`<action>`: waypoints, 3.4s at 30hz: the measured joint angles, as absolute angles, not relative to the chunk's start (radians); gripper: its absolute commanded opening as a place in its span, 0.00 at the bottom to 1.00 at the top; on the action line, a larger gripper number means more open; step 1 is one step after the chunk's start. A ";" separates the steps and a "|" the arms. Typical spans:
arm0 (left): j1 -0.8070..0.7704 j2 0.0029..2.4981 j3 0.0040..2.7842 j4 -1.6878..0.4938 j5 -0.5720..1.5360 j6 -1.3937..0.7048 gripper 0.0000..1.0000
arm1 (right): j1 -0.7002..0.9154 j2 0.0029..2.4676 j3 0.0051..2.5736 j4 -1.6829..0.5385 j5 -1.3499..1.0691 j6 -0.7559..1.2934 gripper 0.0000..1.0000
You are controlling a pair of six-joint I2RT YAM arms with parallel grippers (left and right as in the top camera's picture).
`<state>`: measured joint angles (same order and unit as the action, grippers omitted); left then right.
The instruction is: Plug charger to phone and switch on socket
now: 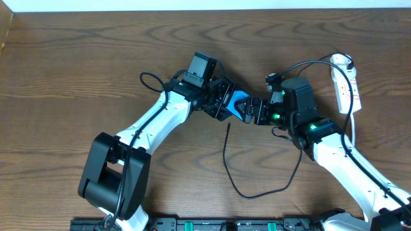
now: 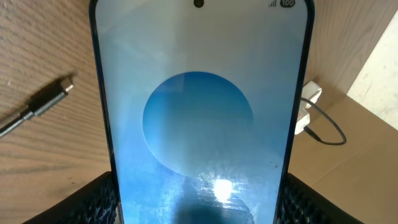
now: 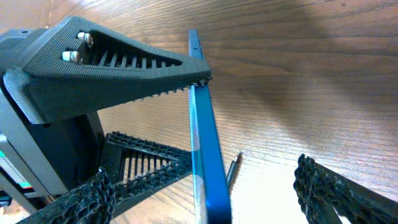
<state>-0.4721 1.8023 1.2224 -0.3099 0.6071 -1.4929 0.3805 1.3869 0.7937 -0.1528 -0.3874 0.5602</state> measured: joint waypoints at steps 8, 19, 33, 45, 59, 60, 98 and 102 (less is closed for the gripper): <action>-0.499 1.802 1.222 -0.310 0.624 -1.515 0.07 | 0.402 1.387 0.794 -0.152 -0.360 0.565 0.76; -0.502 1.802 1.222 -0.310 0.626 -1.519 0.07 | 0.402 1.387 0.794 -0.153 -0.347 0.574 0.59; -0.502 1.802 1.222 -0.307 0.626 -1.556 0.07 | 0.402 1.387 0.794 -0.167 -0.346 0.573 0.60; -0.502 1.802 1.222 -0.307 0.626 -1.600 0.07 | 0.402 1.387 0.794 -0.173 -0.346 0.565 0.51; -0.502 1.802 1.222 -0.307 0.649 -1.627 0.07 | 0.402 1.387 0.794 -0.186 -0.345 0.556 0.42; -0.502 1.802 1.222 -0.307 0.649 -1.627 0.07 | 0.402 1.387 0.794 -0.186 -0.345 0.556 0.42; -0.502 1.802 1.222 -0.307 0.649 -1.627 0.07 | 0.402 1.387 0.794 -0.191 -0.342 0.544 0.13; -0.502 1.802 1.222 -0.307 0.649 -1.627 0.07 | 0.402 1.387 0.794 -0.191 -0.338 0.543 0.07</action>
<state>-0.5022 1.8023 1.2224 -0.3065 0.6487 -1.6268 0.4023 1.3869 0.7937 -0.1905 -0.3378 0.5430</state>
